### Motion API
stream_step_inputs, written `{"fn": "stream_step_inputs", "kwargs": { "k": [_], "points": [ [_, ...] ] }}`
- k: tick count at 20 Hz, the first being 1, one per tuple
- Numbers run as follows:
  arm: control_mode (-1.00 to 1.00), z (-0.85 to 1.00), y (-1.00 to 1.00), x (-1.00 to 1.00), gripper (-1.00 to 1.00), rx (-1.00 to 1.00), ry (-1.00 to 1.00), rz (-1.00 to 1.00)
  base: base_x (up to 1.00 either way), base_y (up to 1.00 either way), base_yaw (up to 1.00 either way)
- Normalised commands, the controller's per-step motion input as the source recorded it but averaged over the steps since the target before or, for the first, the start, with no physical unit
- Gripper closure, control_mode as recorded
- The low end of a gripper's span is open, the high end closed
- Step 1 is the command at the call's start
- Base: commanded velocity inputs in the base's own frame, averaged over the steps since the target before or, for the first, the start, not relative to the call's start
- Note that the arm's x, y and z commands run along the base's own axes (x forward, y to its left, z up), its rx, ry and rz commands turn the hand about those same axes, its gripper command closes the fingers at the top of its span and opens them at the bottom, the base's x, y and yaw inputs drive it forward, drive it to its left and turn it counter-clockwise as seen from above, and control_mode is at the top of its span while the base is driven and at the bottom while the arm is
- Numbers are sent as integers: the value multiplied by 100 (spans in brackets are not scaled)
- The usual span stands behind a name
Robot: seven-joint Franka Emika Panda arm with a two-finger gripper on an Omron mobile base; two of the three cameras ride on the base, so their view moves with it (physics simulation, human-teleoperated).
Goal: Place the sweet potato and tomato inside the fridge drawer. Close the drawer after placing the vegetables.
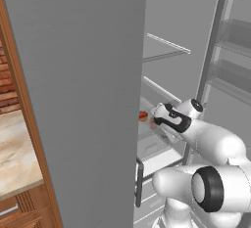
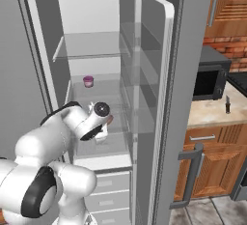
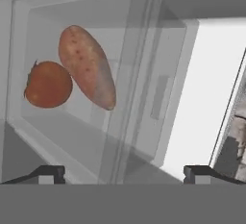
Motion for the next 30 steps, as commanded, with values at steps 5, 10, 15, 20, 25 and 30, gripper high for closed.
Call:
{"fn": "stream_step_inputs", "kwargs": {
  "k": [5,10,15,20,25,30],
  "points": [
    [-100,-4,1,64,-100,4,0,-7,0,0,0],
    [-100,-20,7,62,-100,3,0,-6,0,0,0],
    [-100,-20,2,34,-100,5,-1,-5,0,0,0],
    [-100,0,-39,-83,-100,4,-2,-3,0,0,0],
    [-100,16,-48,-75,-100,1,-2,-1,0,0,0],
    [-100,51,-31,-35,-100,0,0,-3,0,0,0]
  ]
}}
